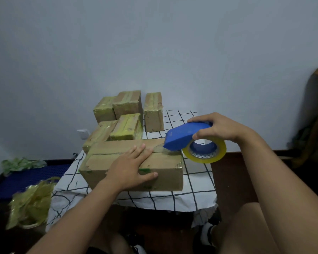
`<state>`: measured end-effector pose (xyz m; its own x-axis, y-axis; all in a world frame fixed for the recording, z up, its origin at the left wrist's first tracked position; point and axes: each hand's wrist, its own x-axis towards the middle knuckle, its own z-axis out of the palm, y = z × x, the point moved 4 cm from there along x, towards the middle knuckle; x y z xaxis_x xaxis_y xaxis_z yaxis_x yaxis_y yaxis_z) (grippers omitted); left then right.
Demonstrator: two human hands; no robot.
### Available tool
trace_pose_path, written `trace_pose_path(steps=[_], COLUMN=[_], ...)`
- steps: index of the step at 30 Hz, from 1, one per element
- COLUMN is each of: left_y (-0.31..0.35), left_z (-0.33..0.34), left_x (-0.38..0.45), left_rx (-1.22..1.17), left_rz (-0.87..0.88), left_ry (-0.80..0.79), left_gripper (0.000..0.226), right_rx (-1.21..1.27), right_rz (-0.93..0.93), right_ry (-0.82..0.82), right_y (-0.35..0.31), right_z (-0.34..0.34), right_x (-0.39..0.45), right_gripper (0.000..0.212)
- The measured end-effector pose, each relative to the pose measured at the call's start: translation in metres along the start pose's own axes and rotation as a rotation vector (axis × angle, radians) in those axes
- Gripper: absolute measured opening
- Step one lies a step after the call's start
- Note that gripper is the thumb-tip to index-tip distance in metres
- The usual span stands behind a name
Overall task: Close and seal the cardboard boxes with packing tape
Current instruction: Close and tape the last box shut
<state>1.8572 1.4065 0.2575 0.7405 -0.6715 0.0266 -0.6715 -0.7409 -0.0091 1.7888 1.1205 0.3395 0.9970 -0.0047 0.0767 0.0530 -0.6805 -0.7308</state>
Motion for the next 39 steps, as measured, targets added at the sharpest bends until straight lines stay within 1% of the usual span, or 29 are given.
trace_pose_path(steps=[2,5,8,14,16,18,23,26,29,32,36,39], left_y=[0.003,0.012,0.019,0.026,0.036,0.046,0.066,0.077,0.083,0.084,0.089,0.089], left_z=[-0.001,0.0,0.003,0.001,-0.001,-0.001,0.004,0.005,0.008,0.012,0.011,0.009], left_x=[0.002,0.006,0.008,0.01,0.013,0.017,0.024,0.029,0.033,0.035,0.033,0.031], left_rx=[-0.007,0.035,0.033,0.049,0.053,0.03,0.029,-0.007,-0.048,-0.033,0.008,-0.012], left_rz=[-0.012,0.021,0.047,0.066,0.085,0.065,0.015,0.033,0.011,-0.005,0.031,0.065], left_ry=[0.023,0.055,0.051,0.083,0.088,0.089,0.129,0.193,0.205,0.223,0.225,0.248], left_gripper=[0.091,0.096,0.102,0.098,0.105,0.112,0.111,0.115,0.111,0.099,0.084,0.075], right_rx=[-0.012,-0.021,-0.012,0.026,0.033,0.047,0.074,0.078,0.082,0.103,0.132,0.142], right_rz=[0.0,0.009,0.025,0.034,0.038,0.045,0.05,0.057,0.052,0.038,0.027,0.015], right_ry=[-0.013,-0.019,-0.007,0.01,0.011,0.018,0.006,0.009,0.02,0.041,0.066,0.06], right_y=[0.0,0.005,0.01,0.021,0.024,0.028,0.032,0.036,0.039,0.043,0.048,0.05], right_z=[0.002,0.006,0.006,0.008,0.009,0.009,0.013,0.015,0.016,0.019,0.021,0.021], right_x=[0.001,0.0,-0.002,-0.002,-0.002,-0.003,-0.008,-0.009,-0.011,-0.012,-0.014,-0.016], right_gripper=[0.053,0.058,0.062,0.066,0.067,0.067,0.064,0.063,0.056,0.05,0.058,0.054])
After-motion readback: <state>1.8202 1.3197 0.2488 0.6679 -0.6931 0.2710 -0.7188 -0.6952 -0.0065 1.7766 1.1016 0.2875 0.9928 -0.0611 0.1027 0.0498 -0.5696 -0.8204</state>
